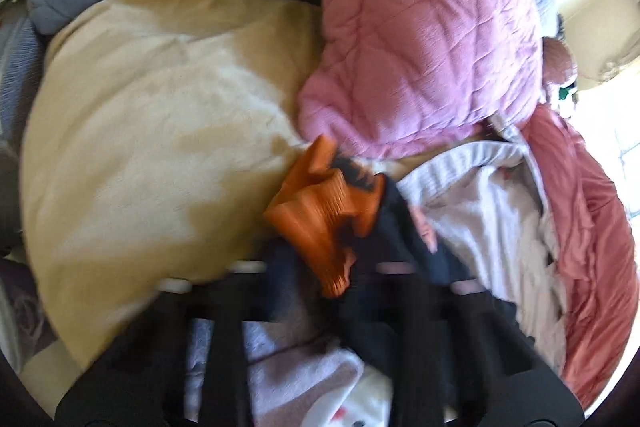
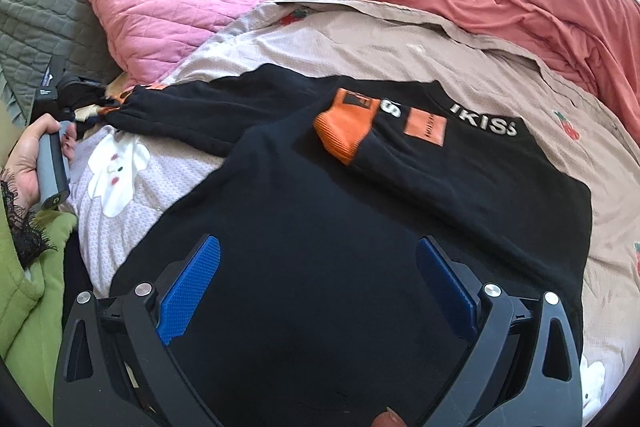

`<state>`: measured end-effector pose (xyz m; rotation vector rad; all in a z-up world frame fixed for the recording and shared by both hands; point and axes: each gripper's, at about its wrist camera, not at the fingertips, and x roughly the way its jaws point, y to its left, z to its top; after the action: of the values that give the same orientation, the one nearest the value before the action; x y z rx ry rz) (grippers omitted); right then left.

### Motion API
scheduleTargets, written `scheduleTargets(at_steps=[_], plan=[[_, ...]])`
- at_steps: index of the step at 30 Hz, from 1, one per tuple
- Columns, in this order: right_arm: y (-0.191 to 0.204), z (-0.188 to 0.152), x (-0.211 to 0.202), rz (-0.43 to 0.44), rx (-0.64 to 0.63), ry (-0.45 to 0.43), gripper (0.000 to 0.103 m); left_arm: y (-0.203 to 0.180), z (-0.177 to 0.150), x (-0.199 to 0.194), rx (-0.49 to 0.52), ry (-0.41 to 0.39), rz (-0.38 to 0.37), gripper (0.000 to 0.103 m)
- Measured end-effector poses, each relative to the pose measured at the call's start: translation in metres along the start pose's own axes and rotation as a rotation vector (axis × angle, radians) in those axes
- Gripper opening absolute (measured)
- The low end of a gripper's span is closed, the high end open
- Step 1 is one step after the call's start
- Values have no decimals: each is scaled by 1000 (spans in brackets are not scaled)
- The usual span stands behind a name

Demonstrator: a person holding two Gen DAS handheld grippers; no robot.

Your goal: Fold small clothes

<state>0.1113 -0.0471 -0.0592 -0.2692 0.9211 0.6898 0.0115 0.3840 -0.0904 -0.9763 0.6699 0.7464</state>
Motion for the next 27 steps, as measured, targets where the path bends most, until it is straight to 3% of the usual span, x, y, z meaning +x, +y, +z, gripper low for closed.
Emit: scheduleTargets(at_steps=[7,11,18,22,27], plan=[[-31,-5,-3,-26,81,-2,98,-52,-13,-40,176,-89,-131,2],[-54,-7,-8,-59,135,-13,98,-110,-46,-66,341,-63,-268,2],[-95,-13,-20,-111,242,-45,98,-193,-138,-67,569,120,-434,2],[-117,-18,-26,-128,310,-55,98,-222,-204,-46,714,223,-442,2],[-131,-23,-30,-142,352,-64,98,-223,-247,-3,790,343,-389,6]])
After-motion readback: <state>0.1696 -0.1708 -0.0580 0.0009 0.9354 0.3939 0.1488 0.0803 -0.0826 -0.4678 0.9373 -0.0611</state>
